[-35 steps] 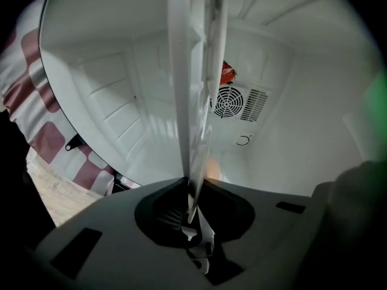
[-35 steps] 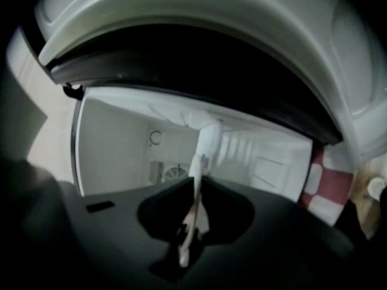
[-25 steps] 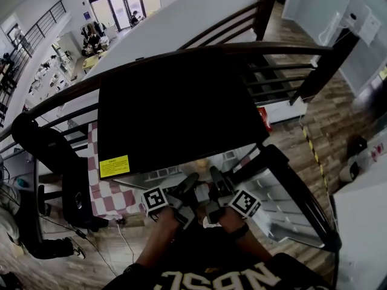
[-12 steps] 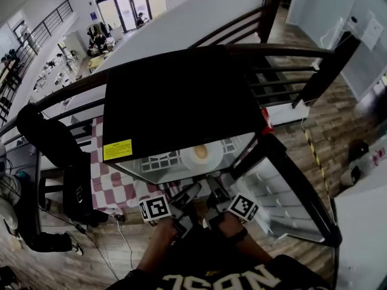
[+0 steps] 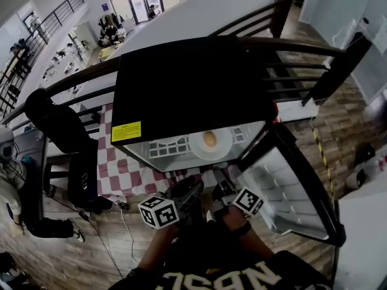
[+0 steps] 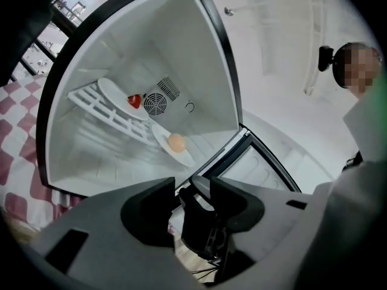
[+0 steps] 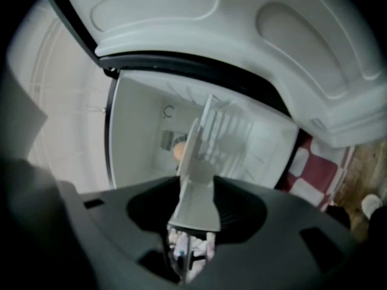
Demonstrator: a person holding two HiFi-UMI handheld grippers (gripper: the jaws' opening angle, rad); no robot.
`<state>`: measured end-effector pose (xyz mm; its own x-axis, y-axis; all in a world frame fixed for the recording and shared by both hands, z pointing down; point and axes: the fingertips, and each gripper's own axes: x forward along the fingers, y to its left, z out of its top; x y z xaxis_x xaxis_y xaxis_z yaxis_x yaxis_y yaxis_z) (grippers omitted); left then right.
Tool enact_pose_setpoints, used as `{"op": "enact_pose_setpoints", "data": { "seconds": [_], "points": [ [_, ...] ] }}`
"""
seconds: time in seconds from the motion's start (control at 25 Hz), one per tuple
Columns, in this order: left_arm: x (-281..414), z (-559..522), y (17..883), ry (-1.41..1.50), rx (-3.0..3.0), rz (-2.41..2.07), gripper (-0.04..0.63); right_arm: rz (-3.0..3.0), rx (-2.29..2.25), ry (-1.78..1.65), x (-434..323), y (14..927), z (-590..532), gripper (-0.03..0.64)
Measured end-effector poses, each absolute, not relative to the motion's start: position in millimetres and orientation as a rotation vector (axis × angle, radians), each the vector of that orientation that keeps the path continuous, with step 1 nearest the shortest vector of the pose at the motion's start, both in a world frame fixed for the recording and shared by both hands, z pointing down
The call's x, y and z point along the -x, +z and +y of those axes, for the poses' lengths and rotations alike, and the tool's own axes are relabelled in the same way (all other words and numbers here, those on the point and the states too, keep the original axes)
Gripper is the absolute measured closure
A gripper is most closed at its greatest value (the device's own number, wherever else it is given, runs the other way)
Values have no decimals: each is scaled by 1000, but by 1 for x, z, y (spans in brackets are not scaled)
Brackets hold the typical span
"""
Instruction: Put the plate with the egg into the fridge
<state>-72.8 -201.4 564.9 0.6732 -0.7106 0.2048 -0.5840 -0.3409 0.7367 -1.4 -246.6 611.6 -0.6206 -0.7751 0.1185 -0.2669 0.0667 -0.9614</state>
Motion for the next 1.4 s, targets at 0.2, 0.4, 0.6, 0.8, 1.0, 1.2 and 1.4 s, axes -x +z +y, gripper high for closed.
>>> {"op": "enact_pose_setpoints", "data": {
  "seconds": [0.2,0.4,0.6,0.8,1.0,1.2,1.4],
  "points": [
    [78,-196,552,-192,-2144,-1081,417,1920,974,-1573,12,604,-250,437],
    [86,-195,543,-51,-2288,-1270,444,1904,994,-1575,14,602,-259,465],
    [88,-196,538,18,-2348,-1357,471,1871,1037,-1611,14,604,-267,500],
    [94,-202,538,-41,-2298,-1359,471,1850,979,-1582,18,594,-283,558],
    [101,-212,538,-55,-2274,-1359,471,1805,1006,-1588,15,592,-299,565],
    [103,-220,542,-63,-2251,-1343,471,1795,1003,-1536,9,584,-317,565],
    [102,-224,546,-65,-2233,-1323,471,1788,1065,-1561,7,584,-327,565]
  ]
}}
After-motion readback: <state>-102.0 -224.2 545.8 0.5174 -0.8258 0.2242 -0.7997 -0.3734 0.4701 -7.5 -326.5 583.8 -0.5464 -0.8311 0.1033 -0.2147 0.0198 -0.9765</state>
